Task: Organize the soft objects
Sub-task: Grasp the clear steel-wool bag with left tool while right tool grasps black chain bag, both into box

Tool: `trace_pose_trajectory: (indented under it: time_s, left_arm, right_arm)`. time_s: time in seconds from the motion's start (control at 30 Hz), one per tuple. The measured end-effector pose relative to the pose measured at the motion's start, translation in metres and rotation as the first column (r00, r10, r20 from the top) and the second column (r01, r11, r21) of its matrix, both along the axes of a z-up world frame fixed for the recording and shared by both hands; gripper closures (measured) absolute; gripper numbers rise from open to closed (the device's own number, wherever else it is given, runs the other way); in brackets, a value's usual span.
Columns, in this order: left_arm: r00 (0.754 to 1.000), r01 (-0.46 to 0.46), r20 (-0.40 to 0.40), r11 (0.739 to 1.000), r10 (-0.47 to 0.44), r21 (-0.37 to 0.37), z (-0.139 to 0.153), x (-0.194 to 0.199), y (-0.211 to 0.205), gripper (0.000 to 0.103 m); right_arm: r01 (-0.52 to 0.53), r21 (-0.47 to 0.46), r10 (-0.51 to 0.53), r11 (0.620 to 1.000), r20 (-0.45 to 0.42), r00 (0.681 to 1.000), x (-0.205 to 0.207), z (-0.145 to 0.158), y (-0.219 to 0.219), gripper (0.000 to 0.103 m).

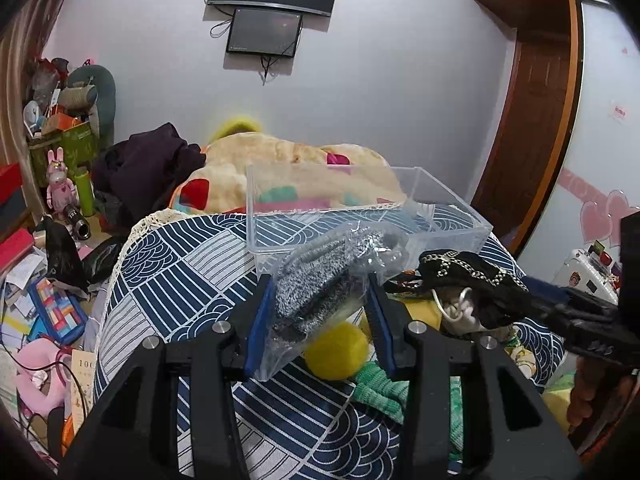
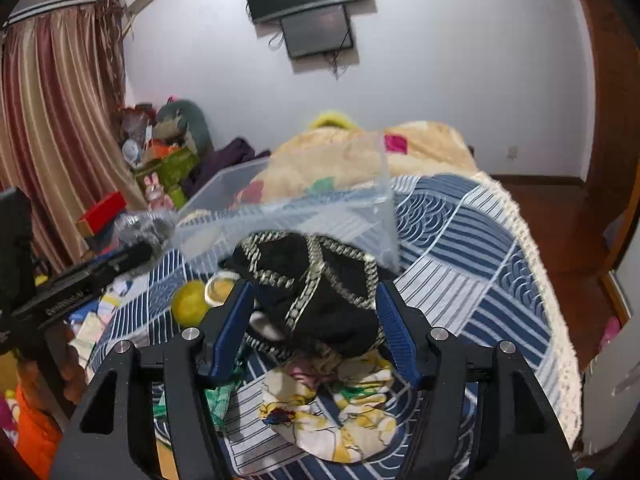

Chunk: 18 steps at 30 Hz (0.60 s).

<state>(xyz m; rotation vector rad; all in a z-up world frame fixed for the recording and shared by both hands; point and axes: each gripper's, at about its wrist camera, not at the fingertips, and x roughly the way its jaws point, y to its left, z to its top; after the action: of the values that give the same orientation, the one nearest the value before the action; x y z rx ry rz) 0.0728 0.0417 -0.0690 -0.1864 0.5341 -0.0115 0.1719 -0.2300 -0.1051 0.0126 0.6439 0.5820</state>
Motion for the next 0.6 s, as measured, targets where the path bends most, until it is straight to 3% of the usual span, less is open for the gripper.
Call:
trace_pose_trajectory:
  time_s: [0.03,0.1,0.13,0.17,0.37,0.6]
  left_arm:
    - [1.000,0.001,0.003,1.000,-0.001,0.001,0.000,0.000,-0.001,0.059]
    - [1.000,0.002,0.010,1.000,-0.002,0.000,0.002,-0.001,-0.001,0.059]
    - [1.000,0.001,0.012,1.000,-0.001,0.001,0.002,-0.001,0.000,0.059]
    - [1.000,0.001,0.014,1.000,-0.001,0.001,0.002,-0.001,0.000,0.059]
    - [0.999,-0.003,0.037,1.000,0.002,0.004,0.009,-0.004,0.000,0.059]
    - [0.995,0.002,0.098,1.000,-0.005,0.030,0.032,-0.001,-0.001,0.058]
  right_arm:
    - [0.005,-0.011,-0.006,1.000,-0.007,1.000,0.002,-0.004,0.002,0.043]
    - [0.003,-0.007,-0.003,1.000,-0.024,1.000,0.007,-0.010,0.005,0.054]
    - [0.004,-0.007,-0.004,1.000,-0.031,1.000,0.008,-0.010,0.005,0.069]
    - [0.008,-0.010,-0.008,1.000,-0.032,0.999,0.008,-0.011,0.006,0.078]
    - [0.015,-0.003,-0.015,1.000,0.048,0.999,-0.007,0.006,-0.001,0.085]
    - [-0.001,0.051,-0.009,0.999,0.192,0.981,-0.027,0.053,-0.007,0.085]
